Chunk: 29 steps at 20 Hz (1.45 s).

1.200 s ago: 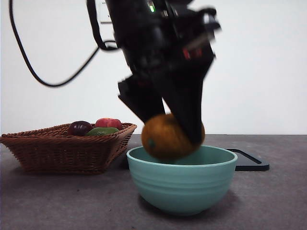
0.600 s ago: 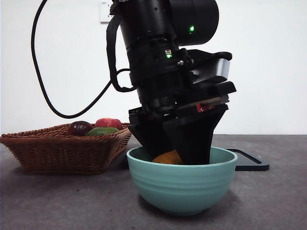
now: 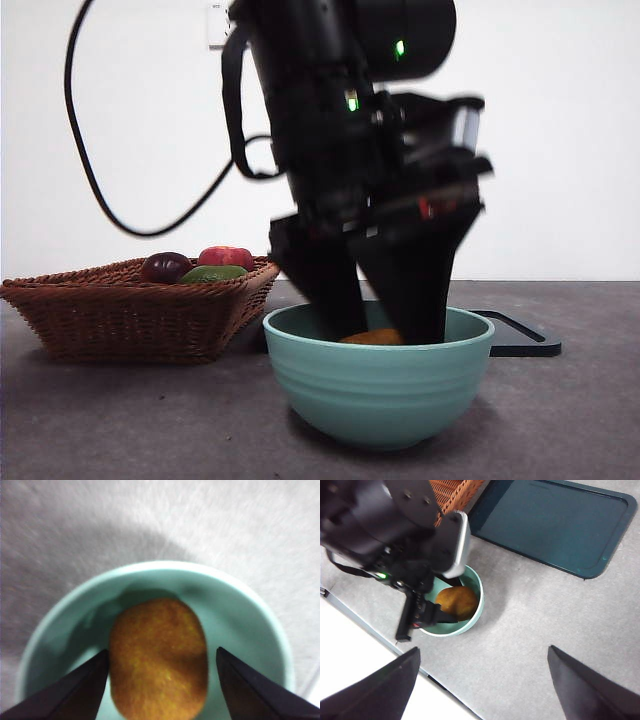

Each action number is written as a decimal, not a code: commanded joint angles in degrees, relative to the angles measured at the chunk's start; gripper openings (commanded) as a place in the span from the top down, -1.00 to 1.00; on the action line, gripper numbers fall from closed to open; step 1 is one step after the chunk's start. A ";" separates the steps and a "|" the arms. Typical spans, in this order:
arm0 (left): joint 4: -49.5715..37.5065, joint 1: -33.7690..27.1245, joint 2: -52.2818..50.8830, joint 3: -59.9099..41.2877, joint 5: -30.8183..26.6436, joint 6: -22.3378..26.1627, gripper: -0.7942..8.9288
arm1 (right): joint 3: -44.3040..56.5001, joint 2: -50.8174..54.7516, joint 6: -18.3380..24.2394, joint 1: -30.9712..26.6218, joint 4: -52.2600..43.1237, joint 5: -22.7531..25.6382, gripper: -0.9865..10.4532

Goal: Pick up the wifruite, put it on the bowl, pick up the plate, put it on desk

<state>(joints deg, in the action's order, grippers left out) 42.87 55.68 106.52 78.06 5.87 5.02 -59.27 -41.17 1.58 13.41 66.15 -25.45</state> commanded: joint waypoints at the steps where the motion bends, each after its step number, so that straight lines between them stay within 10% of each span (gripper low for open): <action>1: -1.20 0.24 -4.07 1.29 -0.11 -0.17 0.13 | -1.14 -0.31 -0.04 0.17 -0.48 0.02 0.11; 11: -4.31 -13.35 -28.87 1.27 0.94 -4.31 0.13 | -1.14 -0.31 -0.04 0.17 -0.52 0.02 0.11; 19: -0.02 -29.24 -43.56 -6.75 15.19 -4.22 0.13 | -1.14 -0.31 -0.04 0.17 -0.52 0.02 0.11; 29: 7.61 -27.15 -54.03 -25.73 30.84 -3.56 0.13 | -1.14 -0.98 -0.07 0.17 -1.36 -0.02 0.11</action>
<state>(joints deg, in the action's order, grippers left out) 50.92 28.16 52.31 51.75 36.36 0.56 -59.27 -41.67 1.58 13.41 65.30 -25.47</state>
